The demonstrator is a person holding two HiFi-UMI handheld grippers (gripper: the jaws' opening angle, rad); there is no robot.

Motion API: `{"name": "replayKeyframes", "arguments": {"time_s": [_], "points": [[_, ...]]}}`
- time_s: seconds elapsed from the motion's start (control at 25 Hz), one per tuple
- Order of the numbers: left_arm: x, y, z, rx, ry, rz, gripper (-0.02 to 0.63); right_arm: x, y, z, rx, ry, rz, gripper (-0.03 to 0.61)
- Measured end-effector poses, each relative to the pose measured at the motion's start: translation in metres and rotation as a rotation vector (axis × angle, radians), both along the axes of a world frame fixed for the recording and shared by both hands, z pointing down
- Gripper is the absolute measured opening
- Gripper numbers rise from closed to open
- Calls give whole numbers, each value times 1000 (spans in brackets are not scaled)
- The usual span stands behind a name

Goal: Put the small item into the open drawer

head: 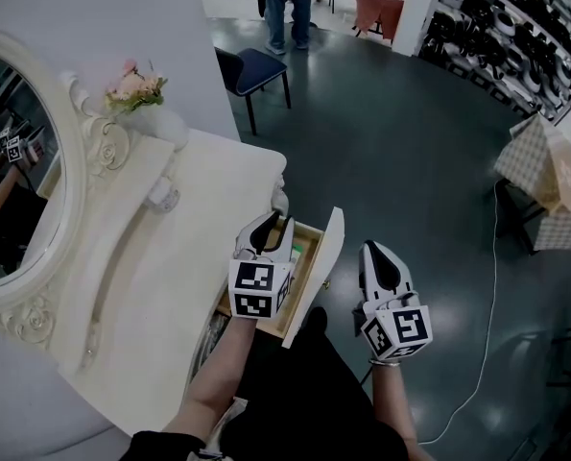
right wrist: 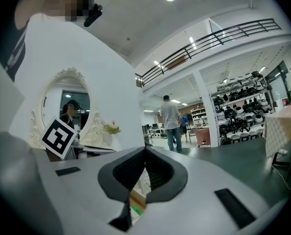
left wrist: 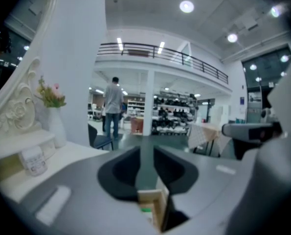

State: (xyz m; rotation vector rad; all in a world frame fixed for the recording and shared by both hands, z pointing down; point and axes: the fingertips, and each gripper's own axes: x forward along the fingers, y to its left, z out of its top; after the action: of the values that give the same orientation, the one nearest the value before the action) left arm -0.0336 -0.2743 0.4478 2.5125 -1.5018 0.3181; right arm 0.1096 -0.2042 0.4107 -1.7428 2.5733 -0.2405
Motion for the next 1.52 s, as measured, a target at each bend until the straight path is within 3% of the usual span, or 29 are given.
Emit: {"name": "replayKeyframes", "arguments": {"time_s": [0.52, 1.52], "points": [[-17, 18, -31, 73, 38, -7, 9, -8, 10, -7, 15, 10, -6, -3], [-37, 26, -32, 74, 75, -9, 8, -21, 14, -3, 9, 33, -13, -3]]}}
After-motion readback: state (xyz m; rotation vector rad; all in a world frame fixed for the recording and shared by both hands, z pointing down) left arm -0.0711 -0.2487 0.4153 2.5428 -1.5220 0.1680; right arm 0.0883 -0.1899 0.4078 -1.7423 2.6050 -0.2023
